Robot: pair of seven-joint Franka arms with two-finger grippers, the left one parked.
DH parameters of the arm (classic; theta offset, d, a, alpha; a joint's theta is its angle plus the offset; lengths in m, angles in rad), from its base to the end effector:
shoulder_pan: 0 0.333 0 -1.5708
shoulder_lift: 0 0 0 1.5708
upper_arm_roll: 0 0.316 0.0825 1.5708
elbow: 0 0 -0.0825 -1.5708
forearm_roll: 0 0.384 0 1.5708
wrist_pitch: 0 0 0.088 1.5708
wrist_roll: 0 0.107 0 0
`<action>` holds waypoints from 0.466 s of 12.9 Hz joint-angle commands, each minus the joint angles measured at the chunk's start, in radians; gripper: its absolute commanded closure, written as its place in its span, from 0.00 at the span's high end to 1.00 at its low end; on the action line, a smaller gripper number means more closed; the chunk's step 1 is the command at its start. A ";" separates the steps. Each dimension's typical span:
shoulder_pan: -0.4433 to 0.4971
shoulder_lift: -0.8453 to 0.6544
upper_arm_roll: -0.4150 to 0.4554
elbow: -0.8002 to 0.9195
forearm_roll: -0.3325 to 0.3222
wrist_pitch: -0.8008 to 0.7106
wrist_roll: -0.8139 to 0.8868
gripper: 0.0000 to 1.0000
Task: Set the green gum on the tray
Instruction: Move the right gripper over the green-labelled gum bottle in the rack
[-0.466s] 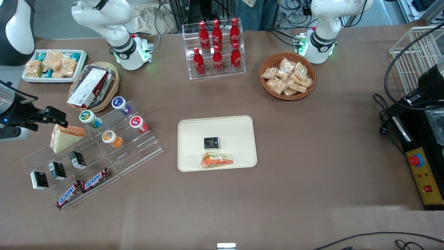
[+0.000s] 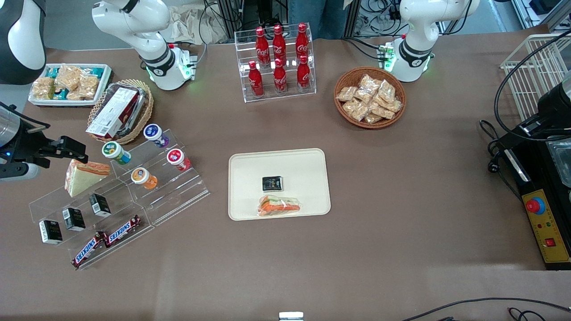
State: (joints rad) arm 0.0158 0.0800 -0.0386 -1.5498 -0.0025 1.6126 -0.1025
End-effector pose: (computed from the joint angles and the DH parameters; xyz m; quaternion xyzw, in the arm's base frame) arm 0.5817 -0.0126 0.5926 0.9992 0.0399 -0.0087 0.0022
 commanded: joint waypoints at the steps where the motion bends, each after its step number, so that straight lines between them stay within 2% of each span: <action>1: 0.009 -0.072 -0.009 -0.094 -0.002 0.018 -0.016 1.00; 4: 0.010 -0.231 -0.009 -0.345 -0.008 0.144 -0.016 1.00; 6: 0.009 -0.278 -0.009 -0.432 -0.011 0.148 -0.020 1.00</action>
State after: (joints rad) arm 0.0163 -0.0875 -0.0386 -1.8220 -0.0026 1.7041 -0.1063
